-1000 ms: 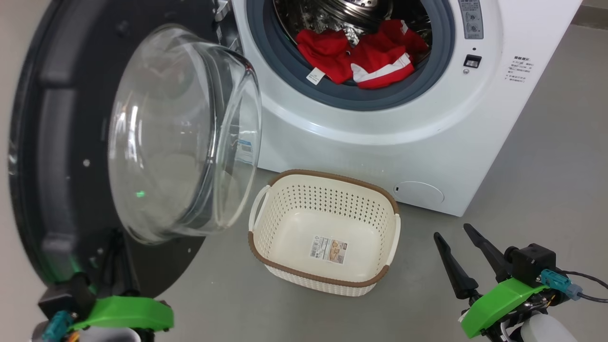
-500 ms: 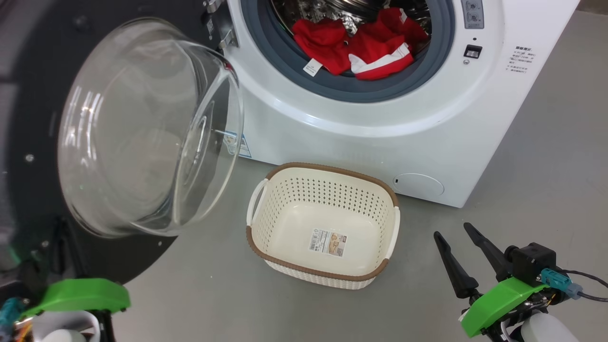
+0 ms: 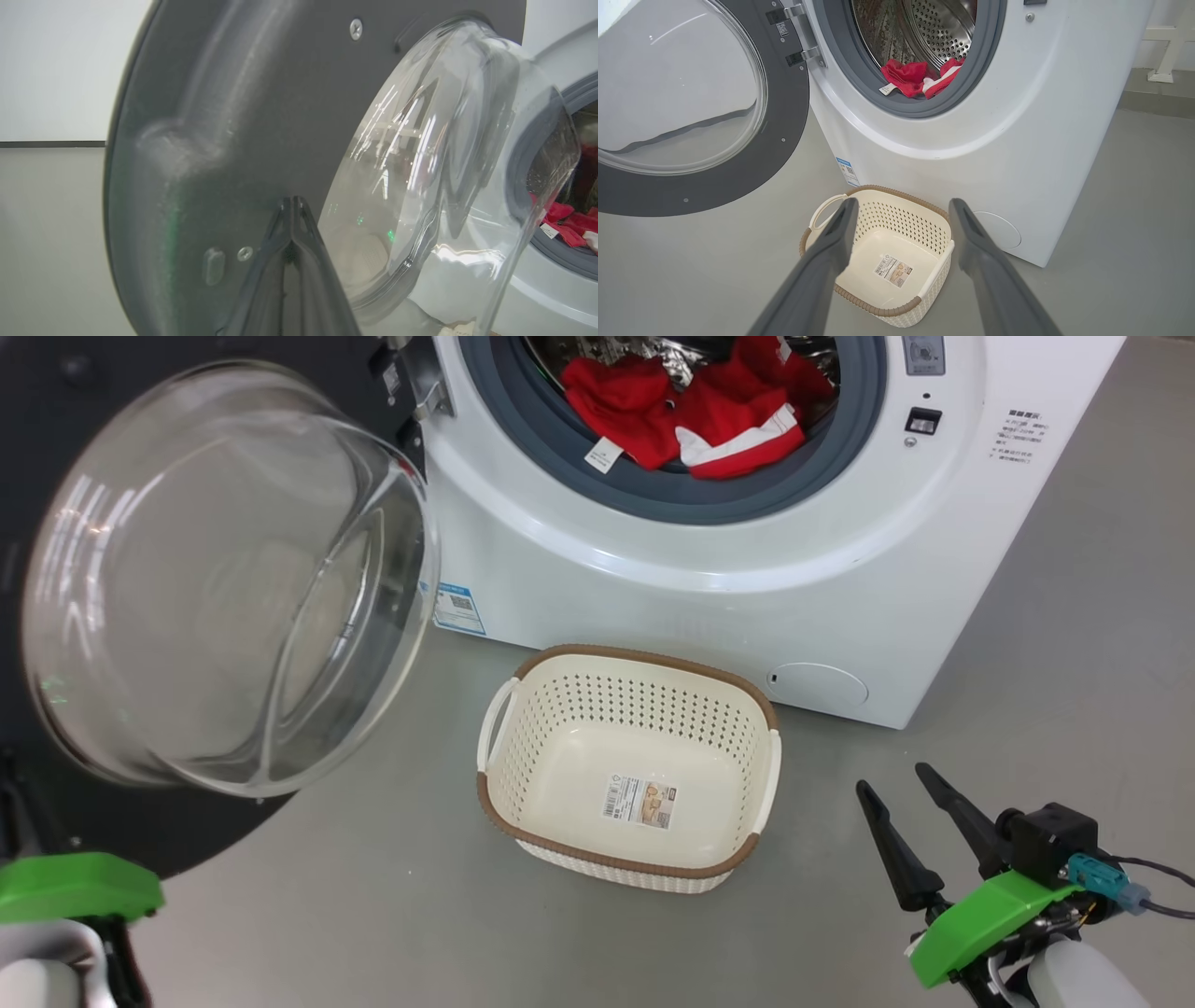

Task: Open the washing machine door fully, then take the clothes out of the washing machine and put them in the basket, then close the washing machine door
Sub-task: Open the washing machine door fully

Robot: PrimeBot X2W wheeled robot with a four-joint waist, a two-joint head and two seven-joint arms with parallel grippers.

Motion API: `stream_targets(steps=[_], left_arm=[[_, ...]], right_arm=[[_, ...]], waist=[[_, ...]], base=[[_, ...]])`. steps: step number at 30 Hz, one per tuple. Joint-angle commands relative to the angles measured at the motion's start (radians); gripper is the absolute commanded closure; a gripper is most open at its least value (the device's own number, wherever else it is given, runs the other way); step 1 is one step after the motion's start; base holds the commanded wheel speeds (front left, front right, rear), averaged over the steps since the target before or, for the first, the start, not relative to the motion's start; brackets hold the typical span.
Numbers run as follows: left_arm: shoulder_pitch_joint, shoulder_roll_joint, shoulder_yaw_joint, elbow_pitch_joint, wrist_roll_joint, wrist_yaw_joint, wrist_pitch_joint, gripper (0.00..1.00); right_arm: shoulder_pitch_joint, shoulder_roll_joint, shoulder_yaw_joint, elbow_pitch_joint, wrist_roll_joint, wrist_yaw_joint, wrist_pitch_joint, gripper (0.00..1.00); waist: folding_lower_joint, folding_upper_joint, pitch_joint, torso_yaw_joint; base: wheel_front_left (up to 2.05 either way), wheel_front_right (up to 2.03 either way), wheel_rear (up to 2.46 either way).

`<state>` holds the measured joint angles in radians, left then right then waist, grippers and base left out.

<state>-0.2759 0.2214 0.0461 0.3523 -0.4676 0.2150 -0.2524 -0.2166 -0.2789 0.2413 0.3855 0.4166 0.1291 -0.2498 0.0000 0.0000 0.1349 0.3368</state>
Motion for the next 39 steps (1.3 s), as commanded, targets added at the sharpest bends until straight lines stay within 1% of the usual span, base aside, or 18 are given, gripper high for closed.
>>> stream_targets(steps=[1, 6, 13, 21, 30, 33, 35, 36, 39], left_arm=[[-0.061, 0.069, 0.065, 0.012, 0.01, -0.003, -0.009, 1.0], [-0.102, 0.102, 0.091, 0.088, 0.03, -0.018, -0.009, 1.0], [-0.152, 0.133, 0.131, 0.159, 0.049, -0.038, -0.009, 1.0], [-0.216, 0.162, 0.193, 0.254, 0.074, -0.058, -0.009, 1.0], [-0.291, 0.195, 0.25, 0.367, 0.11, -0.095, -0.009, 1.0], [-0.306, 0.198, 0.272, 0.394, 0.12, -0.106, -0.009, 1.0], [-0.309, 0.199, 0.284, 0.406, 0.127, -0.117, -0.009, 1.0], [-0.306, 0.198, 0.298, 0.415, 0.132, -0.135, -0.009, 1.0], [-0.288, 0.186, 0.318, 0.418, 0.143, -0.162, -0.009, 1.0]], right_arm=[[-0.027, -0.01, 0.015, -0.022, -0.002, 0.002, -0.012, 0.0], [-0.036, -0.013, 0.012, -0.026, -0.005, 0.002, -0.012, 0.0], [-0.043, -0.02, 0.001, -0.033, -0.008, 0.002, -0.012, 0.0], [-0.055, -0.022, -0.007, -0.036, -0.014, 0.002, -0.012, 0.0], [-0.069, -0.025, -0.006, -0.035, -0.017, 0.002, -0.012, 0.0], [-0.069, -0.024, -0.004, -0.032, -0.016, 0.002, -0.012, 0.0], [-0.066, -0.021, -0.003, -0.029, -0.016, 0.002, -0.012, 0.0], [-0.062, -0.018, -0.002, -0.027, -0.016, 0.002, -0.012, 0.0], [-0.052, -0.014, -0.001, -0.025, -0.015, 0.002, -0.012, 0.0]], waist=[[0.0, 0.0, 0.005, -0.005], [0.0, 0.0, 0.022, -0.018], [0.0, 0.0, 0.049, -0.032], [0.0, 0.0, 0.075, -0.048], [0.0, 0.0, 0.089, -0.06], [0.0, 0.0, 0.083, -0.065], [0.0, 0.0, 0.072, -0.068], [0.0, 0.0, 0.062, -0.07], [0.0, 0.0, 0.043, -0.072]], base=[[0.0, 0.0, 0.0], [0.0, 0.0, 0.0], [0.0, 0.0, 0.0], [0.0, 0.0, 0.0], [0.0, 0.0, 0.0], [0.0, 0.0, 0.0], [0.0, 0.0, 0.0], [0.0, 0.0, 0.0], [0.0, 0.0, 0.0]])
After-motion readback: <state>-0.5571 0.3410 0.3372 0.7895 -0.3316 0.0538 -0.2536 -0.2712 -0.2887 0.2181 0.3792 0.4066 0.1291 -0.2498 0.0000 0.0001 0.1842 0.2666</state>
